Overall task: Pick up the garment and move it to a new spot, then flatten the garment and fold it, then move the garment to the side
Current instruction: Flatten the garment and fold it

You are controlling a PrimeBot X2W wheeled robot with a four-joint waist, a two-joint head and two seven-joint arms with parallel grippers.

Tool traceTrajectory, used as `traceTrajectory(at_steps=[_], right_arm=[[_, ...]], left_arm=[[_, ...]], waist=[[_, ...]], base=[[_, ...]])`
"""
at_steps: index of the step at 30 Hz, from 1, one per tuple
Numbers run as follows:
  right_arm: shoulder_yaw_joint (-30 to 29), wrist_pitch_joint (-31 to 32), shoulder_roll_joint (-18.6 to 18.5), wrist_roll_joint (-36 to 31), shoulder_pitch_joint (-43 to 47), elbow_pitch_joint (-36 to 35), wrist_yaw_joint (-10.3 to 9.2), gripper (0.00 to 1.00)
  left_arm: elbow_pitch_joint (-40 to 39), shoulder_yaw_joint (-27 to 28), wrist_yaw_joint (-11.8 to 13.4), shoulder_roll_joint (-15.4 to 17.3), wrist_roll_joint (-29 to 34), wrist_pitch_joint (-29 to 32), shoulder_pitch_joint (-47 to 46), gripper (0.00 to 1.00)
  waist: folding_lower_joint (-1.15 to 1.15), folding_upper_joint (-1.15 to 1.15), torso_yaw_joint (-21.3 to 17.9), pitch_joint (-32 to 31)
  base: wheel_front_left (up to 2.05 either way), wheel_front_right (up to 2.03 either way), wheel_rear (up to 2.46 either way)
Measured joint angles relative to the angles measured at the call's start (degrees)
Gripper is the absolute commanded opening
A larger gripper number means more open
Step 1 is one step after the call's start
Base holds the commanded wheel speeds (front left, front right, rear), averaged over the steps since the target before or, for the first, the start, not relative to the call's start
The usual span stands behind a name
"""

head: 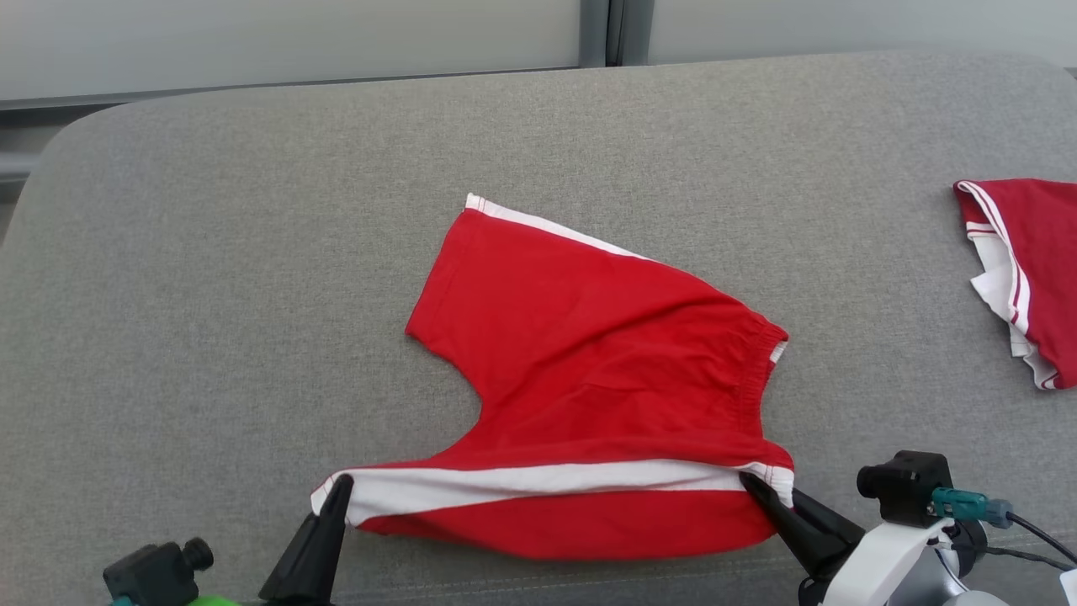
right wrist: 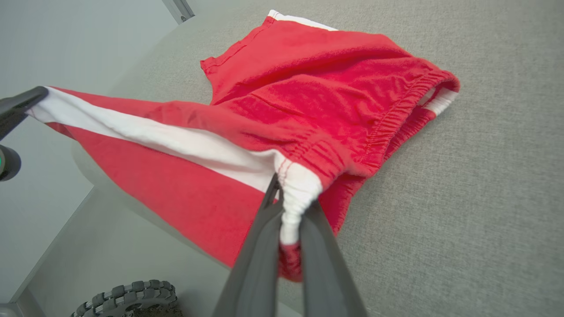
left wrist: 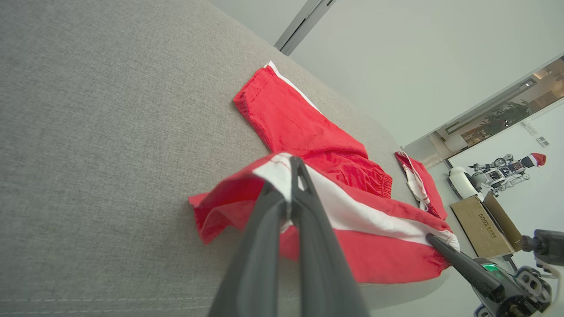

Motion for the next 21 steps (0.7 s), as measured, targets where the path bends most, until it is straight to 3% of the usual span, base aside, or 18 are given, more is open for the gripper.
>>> traceTrajectory(at_steps=[13, 21], right_arm=[[1.98, -2.27, 4.26, 2.32, -8.61, 5.52, -0.01, 0.0], [-0.02, -3.56, 9.03, 2.71, -16.8, 8.0, -0.01, 0.0]], left_arm=[[13.84, -0.85, -3.61, -1.12, 2.42, 5.69, -23.12, 0.0], [20.87, -1.18, -6.13, 0.96, 4.28, 10.95, -38.36, 0.0]], waist=[[0.0, 0.0, -2.85, 3.58], [0.0, 0.0, -5.96, 9.52]], base=[[0.0, 0.0, 0.0], [0.0, 0.0, 0.0]])
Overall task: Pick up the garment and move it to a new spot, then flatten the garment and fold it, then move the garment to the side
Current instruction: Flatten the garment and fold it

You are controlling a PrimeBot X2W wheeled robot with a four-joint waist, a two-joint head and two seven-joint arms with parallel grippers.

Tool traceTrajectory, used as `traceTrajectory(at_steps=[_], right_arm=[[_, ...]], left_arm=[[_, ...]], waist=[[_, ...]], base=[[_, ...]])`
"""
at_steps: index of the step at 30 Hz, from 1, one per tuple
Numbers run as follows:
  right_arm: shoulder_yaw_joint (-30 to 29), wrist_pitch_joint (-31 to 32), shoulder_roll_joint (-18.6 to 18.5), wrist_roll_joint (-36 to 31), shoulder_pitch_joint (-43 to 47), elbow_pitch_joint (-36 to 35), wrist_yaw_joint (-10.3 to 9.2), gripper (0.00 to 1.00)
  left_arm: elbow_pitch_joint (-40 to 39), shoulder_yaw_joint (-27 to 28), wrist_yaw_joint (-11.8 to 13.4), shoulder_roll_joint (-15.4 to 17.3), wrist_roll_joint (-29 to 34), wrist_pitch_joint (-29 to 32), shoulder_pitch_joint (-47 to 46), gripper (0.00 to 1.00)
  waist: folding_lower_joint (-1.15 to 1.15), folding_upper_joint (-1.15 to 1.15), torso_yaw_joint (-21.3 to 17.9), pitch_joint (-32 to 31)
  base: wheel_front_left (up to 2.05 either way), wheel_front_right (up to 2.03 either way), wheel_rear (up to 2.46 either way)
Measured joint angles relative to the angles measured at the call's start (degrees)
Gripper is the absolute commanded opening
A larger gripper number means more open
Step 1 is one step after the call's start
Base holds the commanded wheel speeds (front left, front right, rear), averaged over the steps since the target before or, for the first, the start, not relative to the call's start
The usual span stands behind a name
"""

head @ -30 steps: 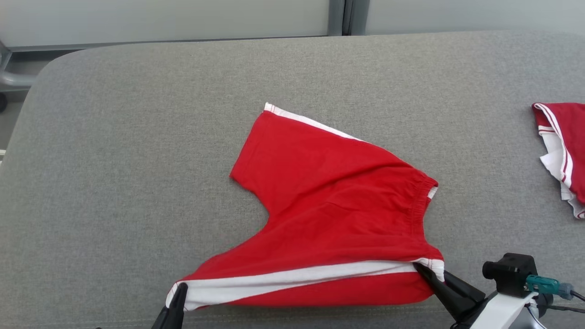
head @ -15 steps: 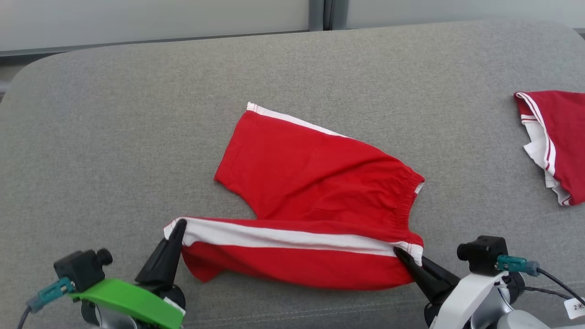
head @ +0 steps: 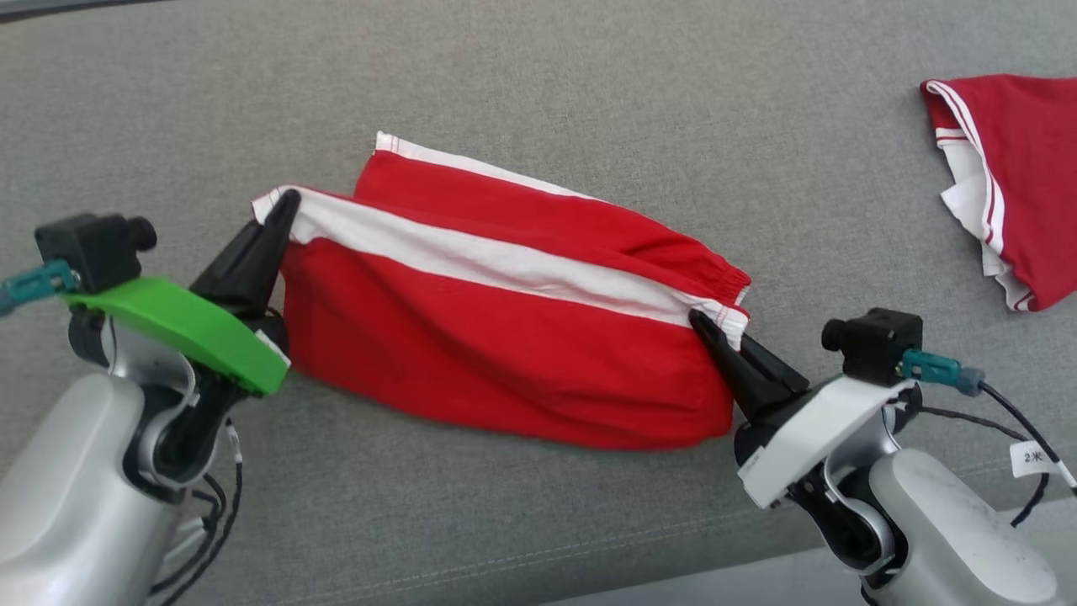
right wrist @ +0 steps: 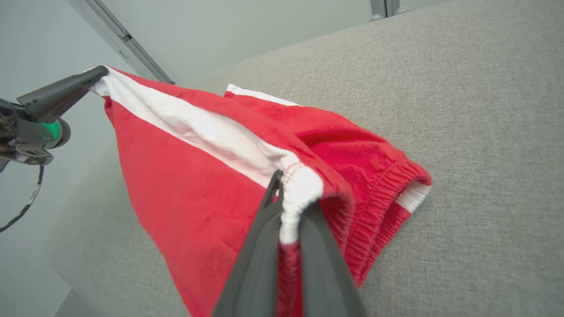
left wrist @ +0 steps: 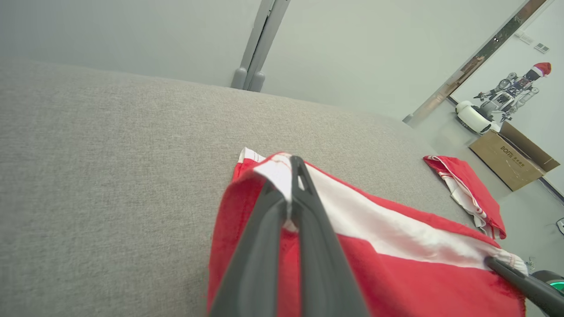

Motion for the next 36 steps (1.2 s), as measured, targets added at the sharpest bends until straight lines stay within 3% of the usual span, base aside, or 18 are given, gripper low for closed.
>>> traceTrajectory(at_steps=[10, 27, 29, 30, 31, 32, 34, 36], right_arm=[[1.04, -0.76, 6.27, -0.48, -8.61, 6.2, -0.01, 0.0], [1.92, -2.01, 9.23, -0.19, -14.34, 12.07, -0.01, 0.0], [2.15, -1.92, 9.31, -0.02, -14.48, 12.26, -0.01, 0.37], [2.16, -1.68, 9.33, 0.05, -14.65, 12.37, -0.01, 1.0], [2.19, -1.49, 9.32, 0.07, -14.77, 12.37, -0.01, 1.0], [2.2, -1.41, 9.25, 0.05, -14.89, 12.36, -0.01, 1.0], [2.23, -0.83, 8.98, 0.02, -15.09, 12.33, -0.01, 1.0], [2.23, 0.2, 8.71, -0.13, -15.22, 12.32, -0.01, 1.0]], left_arm=[[7.62, -2.18, -1.46, 3.28, -1.53, 8.7, -13.57, 0.0], [16.11, -5.95, -1.7, 4.03, -0.22, 12.0, -22.4, 0.0], [16.79, -6.11, -1.7, 4.07, -0.23, 12.04, -22.67, 0.0], [17.48, -6.15, -1.71, 4.26, -0.23, 12.1, -23.01, 0.15], [17.74, -6.17, -1.71, 4.38, -0.24, 12.26, -23.17, 0.35], [17.93, -6.35, -1.71, 4.52, -0.23, 12.6, -23.24, 0.46], [18.18, -6.95, -1.71, 4.66, -0.23, 13.57, -23.35, 0.98], [18.33, -7.91, -1.71, 4.97, 0.23, 14.67, -23.66, 1.0]], waist=[[0.0, 0.0, -5.23, 7.79], [0.0, 0.0, -10.74, 12.34], [0.0, 0.0, -10.78, 12.15], [0.0, 0.0, -10.78, 11.9], [0.0, 0.0, -10.78, 11.76], [0.0, 0.0, -10.76, 11.62], [0.0, 0.0, -10.7, 11.32], [0.0, 0.0, -10.65, 11.04]], base=[[0.0, 0.0, 0.0], [0.0, 0.0, 0.0], [0.0, 0.0, 0.0], [0.0, 0.0, 0.0], [0.0, 0.0, 0.0], [0.0, 0.0, 0.0], [0.0, 0.0, 0.0], [0.0, 0.0, 0.0]])
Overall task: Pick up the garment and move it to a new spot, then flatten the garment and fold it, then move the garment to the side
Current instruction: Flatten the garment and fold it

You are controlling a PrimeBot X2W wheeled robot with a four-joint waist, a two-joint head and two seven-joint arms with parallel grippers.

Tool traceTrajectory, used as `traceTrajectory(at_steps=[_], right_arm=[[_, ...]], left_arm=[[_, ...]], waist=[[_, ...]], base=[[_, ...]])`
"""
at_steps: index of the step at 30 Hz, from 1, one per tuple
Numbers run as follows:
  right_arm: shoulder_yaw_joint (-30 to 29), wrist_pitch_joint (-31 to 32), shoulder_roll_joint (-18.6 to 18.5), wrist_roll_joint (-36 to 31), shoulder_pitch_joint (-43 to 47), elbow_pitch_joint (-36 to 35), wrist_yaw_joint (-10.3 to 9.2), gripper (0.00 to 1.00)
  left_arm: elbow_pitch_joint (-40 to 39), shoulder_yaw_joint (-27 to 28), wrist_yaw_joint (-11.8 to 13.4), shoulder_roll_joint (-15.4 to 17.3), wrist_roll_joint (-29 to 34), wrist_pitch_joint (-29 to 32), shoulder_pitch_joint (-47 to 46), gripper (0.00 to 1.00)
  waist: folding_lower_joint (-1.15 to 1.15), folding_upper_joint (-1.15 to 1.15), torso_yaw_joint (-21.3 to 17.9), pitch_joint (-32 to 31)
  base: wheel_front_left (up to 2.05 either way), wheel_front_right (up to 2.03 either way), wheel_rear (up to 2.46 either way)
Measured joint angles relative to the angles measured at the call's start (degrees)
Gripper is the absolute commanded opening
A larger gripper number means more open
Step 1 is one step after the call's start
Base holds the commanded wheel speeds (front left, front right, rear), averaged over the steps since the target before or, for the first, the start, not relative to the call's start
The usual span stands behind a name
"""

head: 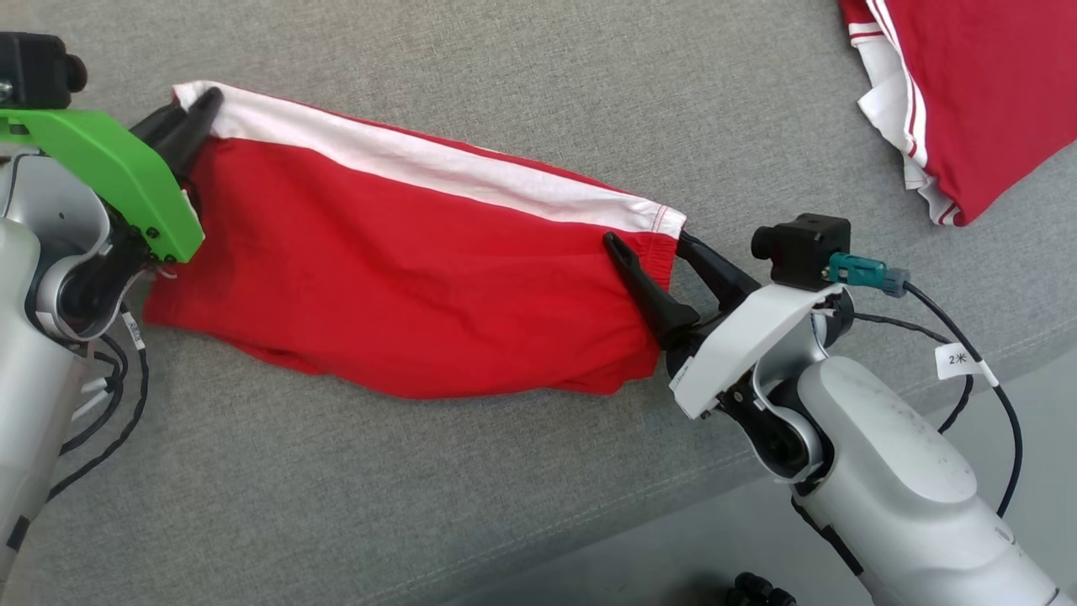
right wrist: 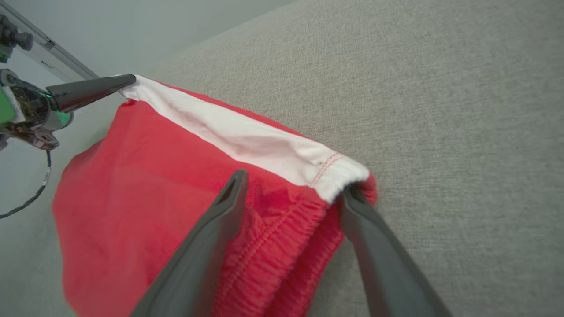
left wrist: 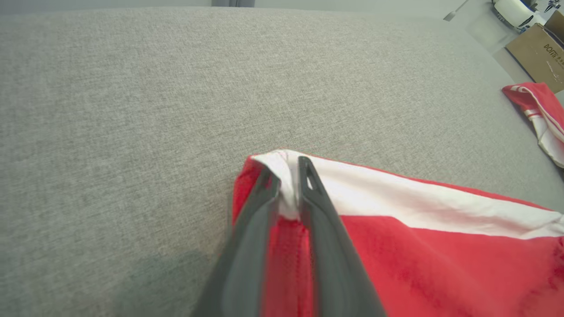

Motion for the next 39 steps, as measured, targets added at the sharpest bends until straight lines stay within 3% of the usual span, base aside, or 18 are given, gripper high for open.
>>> traceTrajectory(at_steps=[14, 24, 32, 39], right_arm=[[-3.72, 6.8, -4.24, -2.44, 3.66, -4.54, -0.01, 1.0], [-11.9, 9.93, -5.82, -4.79, 13.14, -12.66, -0.01, 1.0], [-18.25, 11.76, -3.67, -7.14, 18.66, -19.38, -0.01, 1.0], [-20.25, 13.77, -2.25, -8.25, 21.08, -23.1, -0.01, 1.0]], left_arm=[[0.11, -3.1, -0.04, 2.0, 2.13, 3.88, -1.78, 1.0], [-2.29, -3.03, 0.11, 3.32, -0.7, 3.0, 5.34, 1.0], [-3.15, -4.16, 2.37, 0.78, -0.13, -2.32, 12.07, 1.0], [1.64, -5.81, 4.57, -3.46, 2.52, -6.75, 13.13, 1.0]], waist=[[0.0, 0.0, 0.49, -2.64], [0.0, 0.0, 1.67, -7.19], [0.0, 0.0, 3.14, -10.39], [0.0, 0.0, 3.46, -10.23]], base=[[0.0, 0.0, 0.0], [0.0, 0.0, 0.0], [0.0, 0.0, 0.0], [0.0, 0.0, 0.0]])
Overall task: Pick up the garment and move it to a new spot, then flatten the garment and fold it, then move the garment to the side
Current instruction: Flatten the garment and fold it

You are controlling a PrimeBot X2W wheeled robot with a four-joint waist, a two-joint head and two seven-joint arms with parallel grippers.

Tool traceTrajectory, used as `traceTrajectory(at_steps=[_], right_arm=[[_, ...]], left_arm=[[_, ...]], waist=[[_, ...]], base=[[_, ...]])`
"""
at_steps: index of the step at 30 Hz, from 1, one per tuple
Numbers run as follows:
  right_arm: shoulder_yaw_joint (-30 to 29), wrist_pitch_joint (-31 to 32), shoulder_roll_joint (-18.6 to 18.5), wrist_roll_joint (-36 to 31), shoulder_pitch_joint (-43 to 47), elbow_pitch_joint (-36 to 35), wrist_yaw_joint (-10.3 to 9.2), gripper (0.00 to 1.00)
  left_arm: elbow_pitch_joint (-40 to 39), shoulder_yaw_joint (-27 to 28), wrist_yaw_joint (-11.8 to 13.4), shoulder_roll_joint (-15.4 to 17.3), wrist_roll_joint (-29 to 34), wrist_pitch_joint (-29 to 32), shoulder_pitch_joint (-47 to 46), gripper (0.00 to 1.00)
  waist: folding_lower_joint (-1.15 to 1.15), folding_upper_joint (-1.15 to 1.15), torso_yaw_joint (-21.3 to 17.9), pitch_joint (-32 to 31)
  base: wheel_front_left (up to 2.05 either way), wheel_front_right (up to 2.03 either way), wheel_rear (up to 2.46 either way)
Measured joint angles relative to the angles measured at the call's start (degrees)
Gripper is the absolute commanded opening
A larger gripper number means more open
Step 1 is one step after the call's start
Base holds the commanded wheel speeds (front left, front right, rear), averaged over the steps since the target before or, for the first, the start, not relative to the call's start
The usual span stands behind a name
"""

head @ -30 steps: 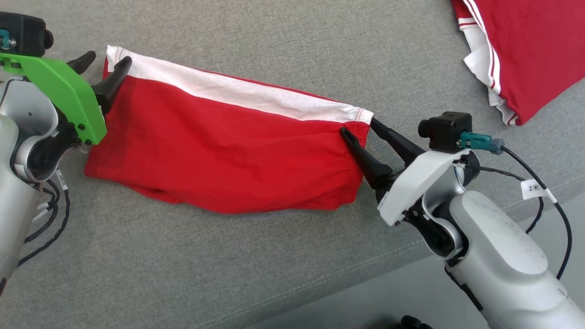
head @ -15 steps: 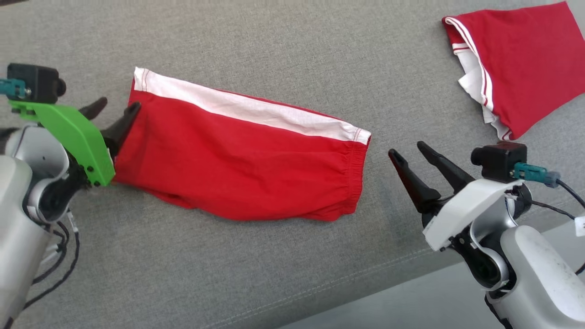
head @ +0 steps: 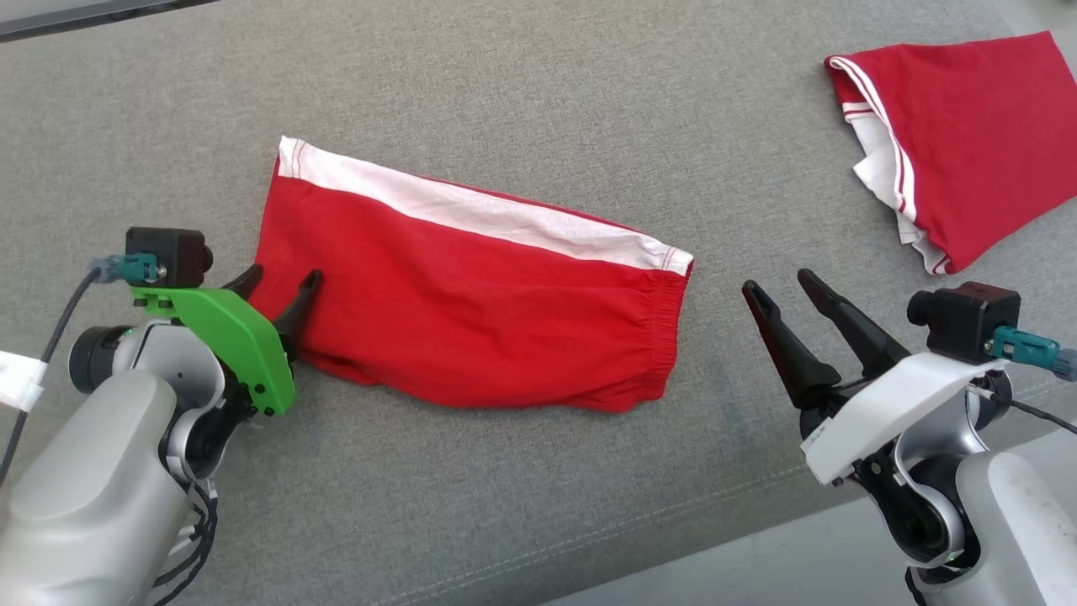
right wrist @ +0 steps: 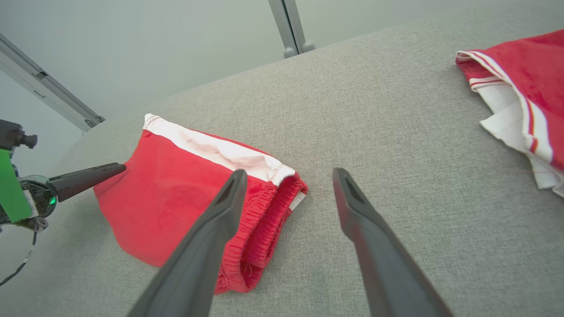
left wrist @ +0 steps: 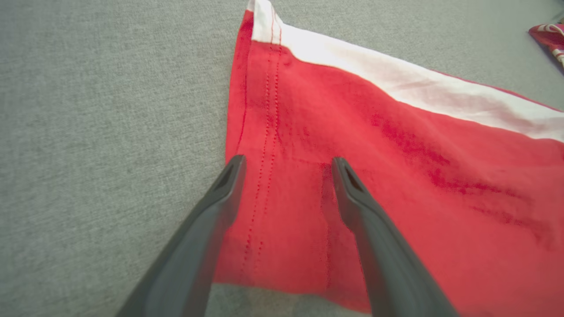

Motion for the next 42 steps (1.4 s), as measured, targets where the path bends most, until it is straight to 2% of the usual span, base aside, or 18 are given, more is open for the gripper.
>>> traceTrajectory(at_steps=[13, 18, 19, 20, 21, 22, 27, 30, 35, 42], right_arm=[[-0.65, 1.44, 0.58, -1.04, 1.68, -2.71, 0.0, 1.0], [-0.51, 1.75, 0.69, -1.11, 1.98, -2.99, 0.0, 1.0], [-0.51, 1.77, 0.67, -1.11, 1.98, -3.01, 0.0, 1.0], [-0.48, 1.77, 0.66, -1.11, 1.98, -3.03, 0.0, 1.0], [-0.42, 1.77, 0.66, -1.11, 1.98, -3.03, 0.0, 1.0], [-0.32, 1.77, 0.65, -1.11, 1.98, -3.03, 0.0, 1.0], [-0.1, 1.66, 0.52, -1.1, 1.98, -3.03, 0.0, 1.0], [-0.21, 1.33, 0.44, -1.1, 2.15, -2.97, 0.0, 1.0], [-0.3, 1.09, 0.47, -0.99, 2.49, -2.8, 0.0, 1.0], [-1.56, 1.16, 0.11, -0.98, 3.35, -2.21, 0.0, 1.0]], left_arm=[[10.91, -0.92, 2.7, -3.79, 2.29, -4.14, -2.05, 1.0], [12.76, -2.08, 0.83, -5.17, 2.02, -2.1, -2.5, 1.0], [12.9, -2.27, 0.63, -5.33, 1.82, -1.77, -2.63, 0.87], [13.12, -2.47, 0.34, -5.52, 1.82, -1.42, -2.76, 0.4], [13.33, -2.67, 0.24, -5.75, 1.82, -1.27, -2.9, 0.16], [13.54, -2.8, 0.22, -5.94, 1.82, -1.21, -2.98, 0.0], [14.26, -2.86, -0.08, -7.25, 1.52, -1.94, -3.05, 0.0], [14.18, -1.75, 0.86, -7.83, 0.55, -3.08, -2.64, 0.0], [12.04, 1.14, 4.35, -8.43, -1.64, -6.84, 0.26, 0.0], [3.38, 3.87, 10.56, -9.98, -3.93, -11.41, 8.17, 0.0]], waist=[[0.0, 0.0, -0.39, 0.56], [0.0, 0.0, 0.02, 0.35], [0.0, 0.0, 0.11, 0.29], [0.0, 0.0, 0.22, 0.24], [0.0, 0.0, 0.3, 0.18], [0.0, 0.0, 0.37, 0.09], [0.0, 0.0, 0.8, -0.34], [0.0, 0.0, 1.35, -0.69], [0.0, 0.0, 2.79, -1.49], [0.0, 0.0, 5.89, -2.72]], base=[[0.0, 0.0, 0.0], [0.0, 0.0, 0.0], [0.0, 0.0, 0.0], [0.0, 0.0, 0.0], [0.0, 0.0, 0.0], [0.0, 0.0, 0.0], [0.0, 0.0, 0.0], [0.0, 0.0, 0.0], [0.0, 0.0, 0.0], [0.0, 0.0, 0.0]])
